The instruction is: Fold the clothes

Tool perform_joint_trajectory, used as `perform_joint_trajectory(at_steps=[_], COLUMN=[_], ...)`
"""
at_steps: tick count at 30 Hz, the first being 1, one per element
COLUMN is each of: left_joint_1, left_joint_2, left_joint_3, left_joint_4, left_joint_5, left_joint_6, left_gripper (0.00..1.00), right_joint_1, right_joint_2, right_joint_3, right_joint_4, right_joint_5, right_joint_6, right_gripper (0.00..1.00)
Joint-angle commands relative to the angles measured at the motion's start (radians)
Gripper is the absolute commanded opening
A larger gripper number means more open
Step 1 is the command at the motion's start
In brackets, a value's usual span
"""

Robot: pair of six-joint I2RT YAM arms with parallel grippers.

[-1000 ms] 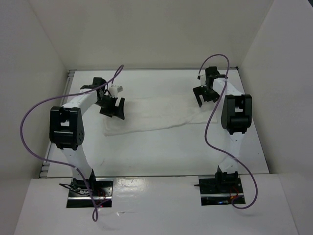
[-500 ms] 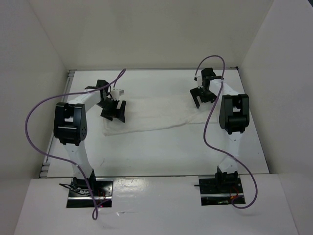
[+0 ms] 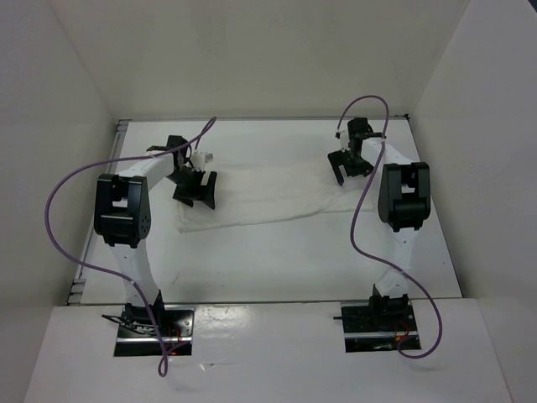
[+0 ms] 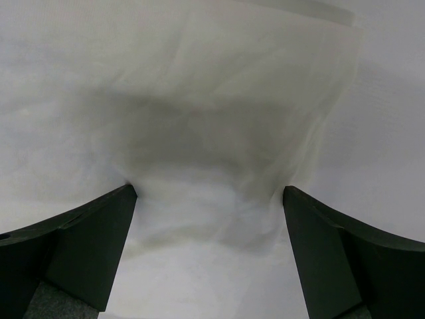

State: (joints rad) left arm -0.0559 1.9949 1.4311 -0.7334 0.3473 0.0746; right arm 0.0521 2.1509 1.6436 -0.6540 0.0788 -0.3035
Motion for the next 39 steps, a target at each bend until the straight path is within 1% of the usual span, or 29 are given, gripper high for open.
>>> perform_joint_trajectory(at_steps=[1,4,8,11,13,15,20,23,26,29,30,32,35,39], left_joint_1=[-0.004,-0.004,0.005,0.039,0.086,0.131,0.198,0.22,0.229,0.229,0.229,0.229,0.229,0.229], left_joint_2=[0.051,0.051,0.025,-0.036,-0.082,-0.091,-0.091,-0.071,-0.048,-0.025,-0.01,-0.001,-0.01,0.001], left_joint_3=[0.005,0.014,0.051,0.051,0.026,0.011,-0.035,-0.044,-0.044,-0.009,0.002,0.014,0.005,0.048], left_joint_4=[0.031,0.022,0.002,0.002,0.014,0.04,0.054,0.084,0.095,0.095,0.086,0.075,0.086,0.095], left_joint_5=[-0.048,-0.048,0.018,0.071,0.116,0.131,0.177,0.186,0.167,0.167,0.167,0.167,0.154,0.142], left_joint_6=[0.014,0.014,0.039,0.048,0.057,0.057,0.068,0.068,0.068,0.059,0.059,0.059,0.059,0.05], left_gripper=[0.97,0.97,0.97,0.98,0.98,1.0,1.0,1.0,1.0,1.0,1.0,1.0,1.0,1.0], right_joint_1=[-0.047,-0.047,-0.047,-0.047,-0.047,-0.047,-0.047,-0.014,0.066,0.168,0.178,0.178,0.132,0.074], right_joint_2=[0.021,0.03,0.017,-0.025,-0.054,-0.068,-0.098,-0.137,-0.16,-0.181,-0.181,-0.172,-0.172,-0.161], right_joint_3=[-0.015,0.008,0.031,0.032,0.032,0.019,-0.001,-0.011,-0.011,-0.034,-0.045,-0.054,-0.087,-0.064], right_joint_4=[0.004,0.004,-0.025,-0.026,-0.035,-0.035,-0.045,-0.064,-0.082,-0.082,-0.082,-0.073,-0.05,-0.039], right_joint_5=[0.079,0.079,0.033,-0.002,-0.014,-0.028,-0.059,-0.073,-0.073,-0.06,-0.048,-0.024,-0.014,-0.054], right_joint_6=[-0.009,-0.009,0.0,0.0,0.0,0.0,-0.011,-0.032,-0.032,-0.052,-0.052,-0.052,-0.052,-0.026], right_gripper=[0.99,0.99,0.99,0.99,0.99,0.99,0.99,0.99,0.99,0.99,0.99,0.99,0.99,0.99])
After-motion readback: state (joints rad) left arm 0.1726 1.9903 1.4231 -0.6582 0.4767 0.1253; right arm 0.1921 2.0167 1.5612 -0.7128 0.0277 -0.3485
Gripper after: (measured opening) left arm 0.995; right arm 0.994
